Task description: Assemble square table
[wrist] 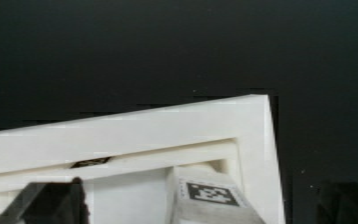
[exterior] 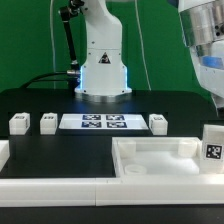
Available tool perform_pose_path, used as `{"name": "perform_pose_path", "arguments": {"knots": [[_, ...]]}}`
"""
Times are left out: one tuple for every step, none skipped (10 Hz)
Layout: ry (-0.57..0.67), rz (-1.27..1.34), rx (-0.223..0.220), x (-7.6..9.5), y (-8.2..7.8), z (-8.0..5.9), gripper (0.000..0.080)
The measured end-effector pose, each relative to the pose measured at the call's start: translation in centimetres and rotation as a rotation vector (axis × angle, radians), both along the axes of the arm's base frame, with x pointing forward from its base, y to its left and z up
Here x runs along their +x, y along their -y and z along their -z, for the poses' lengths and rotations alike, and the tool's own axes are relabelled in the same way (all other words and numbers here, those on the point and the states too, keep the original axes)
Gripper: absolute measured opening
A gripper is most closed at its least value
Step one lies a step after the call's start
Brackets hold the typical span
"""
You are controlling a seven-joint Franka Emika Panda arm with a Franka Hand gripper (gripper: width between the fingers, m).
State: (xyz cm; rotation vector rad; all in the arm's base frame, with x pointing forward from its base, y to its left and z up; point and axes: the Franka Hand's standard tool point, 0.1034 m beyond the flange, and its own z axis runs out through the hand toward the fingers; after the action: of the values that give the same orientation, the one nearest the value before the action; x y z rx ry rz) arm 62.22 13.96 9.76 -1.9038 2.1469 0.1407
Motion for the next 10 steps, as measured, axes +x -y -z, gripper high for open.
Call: {"name": "perform_pose_path", "arguments": {"knots": [[0.0, 0.0, 0.0, 0.0, 0.0, 0.0, 0.0649], [0.001, -0.006, -0.001, 0.0, 0.0, 0.0, 0.0649], [0.01, -0.031, -0.003, 0.0, -0.1, -0.2, 0.0649], [0.027, -0.055, 0.0, -0.1, -0.5, -1.4, 0.0649], [0.045, -0.109, -0.006, -0.6, -0.9, -2.2, 0.0649], [0.058, -0.178, -0.016, -1.3, -1.4, -2.6, 0.0649], [0.073, -0.241, -0.026, -1.7, -1.8, -2.7, 0.0649], [0.086, -0.296, -0.035, -1.7, -1.9, -2.7, 0.0649], [0.102, -0.356, -0.044, -1.7, -1.8, -2.6, 0.0649], [0.123, -0.437, -0.057, -1.7, -1.7, -2.6, 0.0649]]}}
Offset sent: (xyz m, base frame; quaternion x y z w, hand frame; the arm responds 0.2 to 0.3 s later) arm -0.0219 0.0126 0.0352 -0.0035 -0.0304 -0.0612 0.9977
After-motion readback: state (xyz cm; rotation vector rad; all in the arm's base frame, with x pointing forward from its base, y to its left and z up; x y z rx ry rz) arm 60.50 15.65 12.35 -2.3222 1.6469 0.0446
